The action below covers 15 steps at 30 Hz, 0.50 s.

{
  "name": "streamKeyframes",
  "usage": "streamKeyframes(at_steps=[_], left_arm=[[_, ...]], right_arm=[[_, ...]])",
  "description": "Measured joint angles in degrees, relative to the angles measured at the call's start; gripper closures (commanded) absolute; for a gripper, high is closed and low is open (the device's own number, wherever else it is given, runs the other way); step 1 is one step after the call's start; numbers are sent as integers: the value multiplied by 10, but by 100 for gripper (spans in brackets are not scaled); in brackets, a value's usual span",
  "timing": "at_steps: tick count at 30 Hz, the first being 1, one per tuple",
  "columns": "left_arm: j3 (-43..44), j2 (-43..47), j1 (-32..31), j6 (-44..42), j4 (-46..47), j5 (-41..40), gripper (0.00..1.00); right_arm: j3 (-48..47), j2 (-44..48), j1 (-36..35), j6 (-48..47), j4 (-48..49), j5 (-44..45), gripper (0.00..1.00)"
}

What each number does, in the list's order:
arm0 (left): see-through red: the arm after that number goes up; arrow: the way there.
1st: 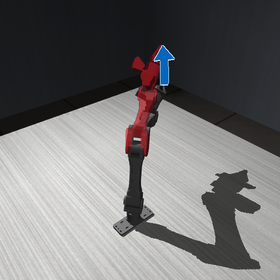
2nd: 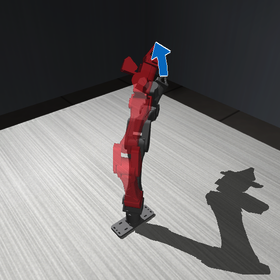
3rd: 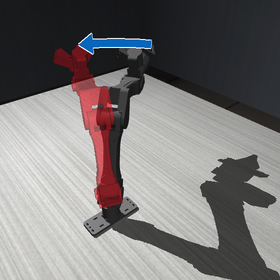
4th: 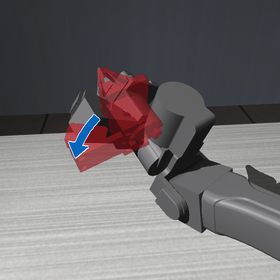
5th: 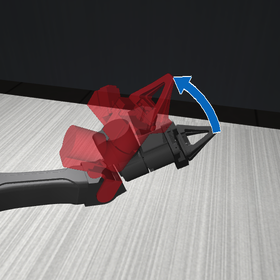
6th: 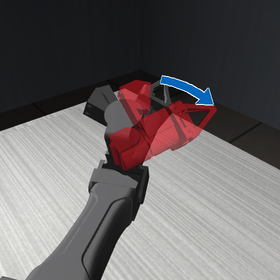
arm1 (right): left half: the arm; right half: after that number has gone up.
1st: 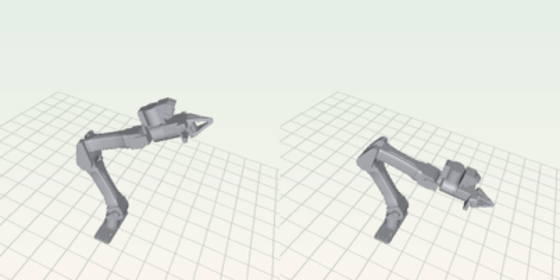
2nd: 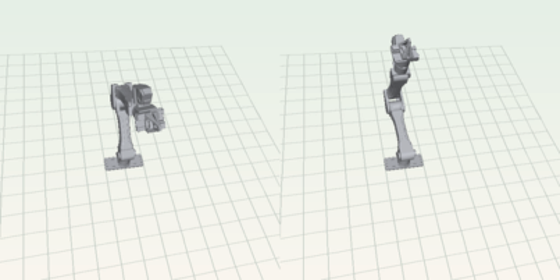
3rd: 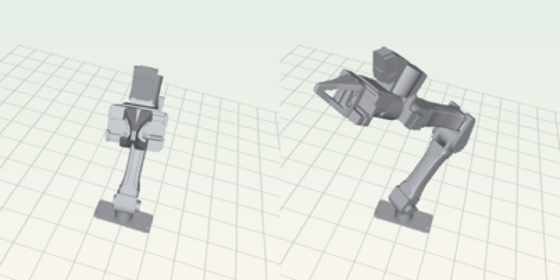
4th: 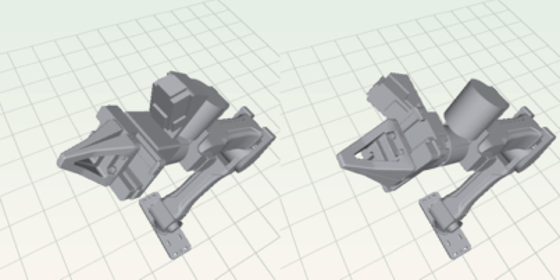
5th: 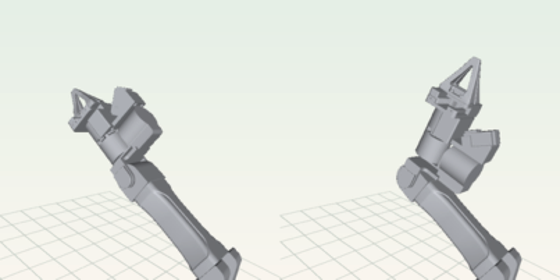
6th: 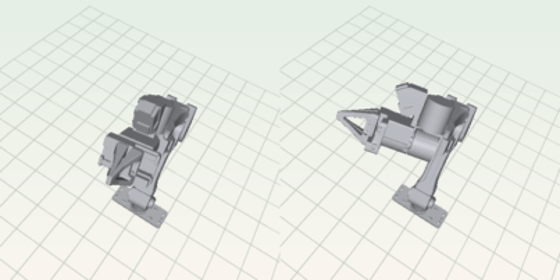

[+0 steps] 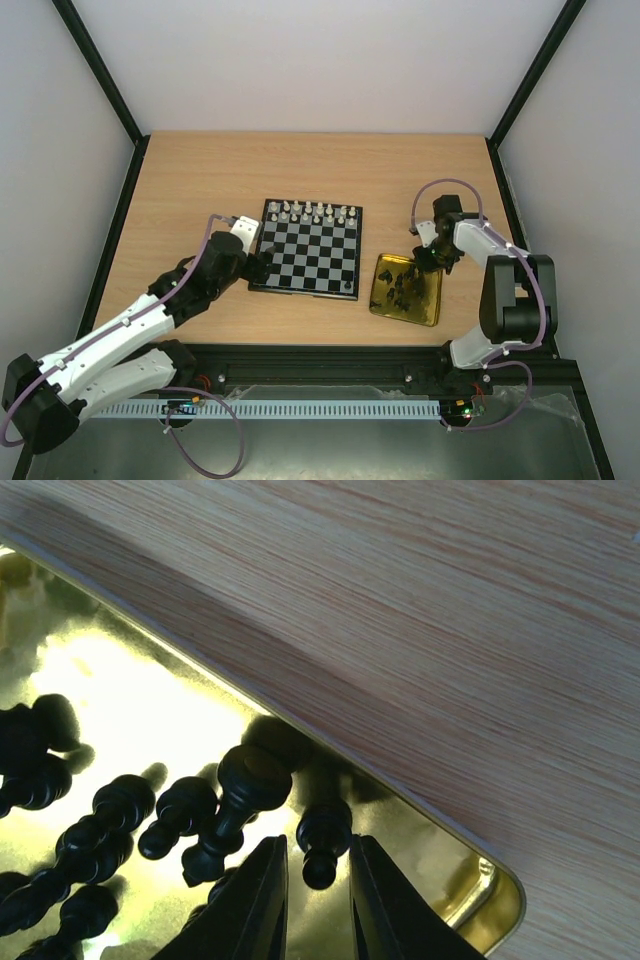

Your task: Set up the chess pieces on the board

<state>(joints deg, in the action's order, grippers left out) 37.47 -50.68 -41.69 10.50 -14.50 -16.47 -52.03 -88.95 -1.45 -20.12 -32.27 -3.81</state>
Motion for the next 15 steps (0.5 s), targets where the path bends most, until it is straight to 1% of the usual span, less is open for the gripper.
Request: streamKeyframes(at_steps=[2, 8, 12, 15], left_arm=[[0, -3, 0, 0, 0, 0, 3], [0, -7, 3, 0, 0, 0, 3], [0, -9, 4, 0, 0, 0, 3], [0, -10, 7, 0, 0, 2, 3]], right_arm=[[0, -5, 0, 0, 5, 0, 84], [0, -15, 0, 1, 12, 1, 95], [0, -15, 0, 1, 13, 2, 98], [0, -13, 0, -2, 8, -1, 99]])
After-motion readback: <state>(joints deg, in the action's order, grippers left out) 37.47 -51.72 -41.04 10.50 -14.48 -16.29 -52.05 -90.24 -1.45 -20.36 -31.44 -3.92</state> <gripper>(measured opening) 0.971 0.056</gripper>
